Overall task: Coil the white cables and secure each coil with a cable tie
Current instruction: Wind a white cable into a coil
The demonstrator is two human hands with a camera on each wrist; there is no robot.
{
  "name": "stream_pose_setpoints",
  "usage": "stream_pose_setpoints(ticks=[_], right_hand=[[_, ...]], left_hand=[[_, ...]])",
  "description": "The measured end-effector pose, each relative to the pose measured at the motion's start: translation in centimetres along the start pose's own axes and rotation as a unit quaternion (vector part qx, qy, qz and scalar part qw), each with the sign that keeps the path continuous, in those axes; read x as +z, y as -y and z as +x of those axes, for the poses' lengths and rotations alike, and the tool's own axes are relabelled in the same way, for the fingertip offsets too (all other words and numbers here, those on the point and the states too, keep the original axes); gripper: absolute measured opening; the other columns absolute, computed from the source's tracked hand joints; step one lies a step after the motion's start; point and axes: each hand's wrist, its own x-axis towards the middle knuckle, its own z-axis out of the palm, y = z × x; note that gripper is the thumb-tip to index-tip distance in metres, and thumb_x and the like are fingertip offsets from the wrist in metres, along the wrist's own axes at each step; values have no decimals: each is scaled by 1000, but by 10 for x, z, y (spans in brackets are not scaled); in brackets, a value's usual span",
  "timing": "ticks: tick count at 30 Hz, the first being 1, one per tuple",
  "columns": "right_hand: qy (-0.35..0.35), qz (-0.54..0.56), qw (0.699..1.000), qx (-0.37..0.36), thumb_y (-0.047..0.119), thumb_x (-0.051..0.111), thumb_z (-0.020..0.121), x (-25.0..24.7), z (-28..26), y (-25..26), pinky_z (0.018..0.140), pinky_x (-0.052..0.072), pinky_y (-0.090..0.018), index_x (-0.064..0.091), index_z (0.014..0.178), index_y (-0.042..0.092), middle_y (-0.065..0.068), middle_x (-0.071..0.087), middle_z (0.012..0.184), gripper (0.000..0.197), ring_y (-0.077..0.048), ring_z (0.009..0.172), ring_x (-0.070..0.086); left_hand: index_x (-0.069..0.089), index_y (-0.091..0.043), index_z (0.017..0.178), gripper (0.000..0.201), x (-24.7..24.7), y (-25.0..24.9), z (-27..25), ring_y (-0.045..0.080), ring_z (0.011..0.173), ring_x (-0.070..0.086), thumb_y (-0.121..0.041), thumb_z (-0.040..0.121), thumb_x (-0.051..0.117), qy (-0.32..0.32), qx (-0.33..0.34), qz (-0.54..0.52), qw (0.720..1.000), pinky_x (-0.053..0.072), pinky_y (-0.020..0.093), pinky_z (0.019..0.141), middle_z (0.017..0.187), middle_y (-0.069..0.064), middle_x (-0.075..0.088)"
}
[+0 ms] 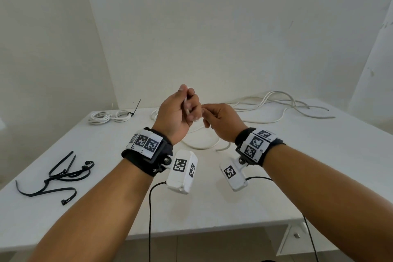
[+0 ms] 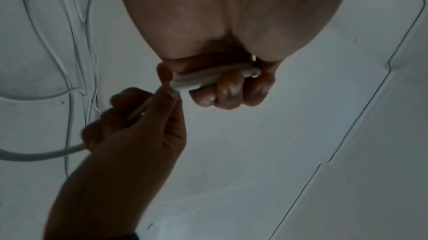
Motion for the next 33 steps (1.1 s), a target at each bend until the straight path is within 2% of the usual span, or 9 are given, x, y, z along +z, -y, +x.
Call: stream_pose_setpoints(ticks=[5,9,12,16,19,22,25,28,33], right_hand=[[51,-73,996,1,26,44,104,15,-7,4,56,36,-26,53,76,15,-2,55,63,31,-12,54,44],[79,-116,990,-6,24,45,104,21,-7,7,65,43,-31,62,101,9,4,59,73,23,-10,63,53],[97,-150,984,-3,28,43,104,21,-8,8,75,54,-43,64,112,8,-9,69,91,30,-25,77,64],[124,-182,975,-13,27,45,102,19,-10,10,64,49,-36,62,108,12,-3,63,82,23,-18,64,56],[138,-206,969,-20,23,47,99,17,-11,14,59,40,-31,55,91,18,5,50,70,12,-12,57,47],[157,-237,958,-37,23,46,98,17,-13,21,56,40,-28,63,99,12,4,55,70,20,-9,57,48],[178,-249,950,-59,26,46,100,13,-15,27,56,39,-27,66,105,16,5,57,75,22,-9,59,47],[166,-218,958,-82,27,55,96,5,-12,32,64,47,-33,66,97,20,6,59,76,13,-17,69,53],[133,-152,977,-69,30,75,84,-11,2,32,62,46,-26,67,83,22,10,66,75,11,-6,67,56]], left_hand=[[57,-4,106,30,0,2,12,9,43,40,-25,106,36,-89,54,35,994,35,23,50,61,-4,55],[58,-4,115,26,-4,11,15,8,43,33,-20,106,39,-152,100,137,974,33,22,49,56,-8,43],[57,-11,114,22,-11,15,16,8,47,33,-17,106,37,-147,124,209,959,36,21,51,58,-7,36],[50,-3,120,24,-27,17,18,7,51,36,-15,107,34,-122,107,285,945,34,23,55,63,-3,36],[53,-5,115,21,-38,23,20,7,54,38,-17,105,38,-80,99,401,907,37,21,56,64,-5,40],[52,-12,101,15,-49,26,16,9,56,40,-22,103,41,-54,99,505,856,38,25,58,66,-6,44],[50,-13,93,15,-54,28,15,14,58,40,-23,102,42,-55,61,508,857,38,31,58,66,-1,44],[47,-7,85,40,-54,29,11,19,63,45,-46,92,44,-41,13,521,853,42,44,63,67,3,49],[46,-9,60,49,-48,26,-3,14,43,43,-32,102,35,29,-54,556,829,38,21,51,44,2,50]])
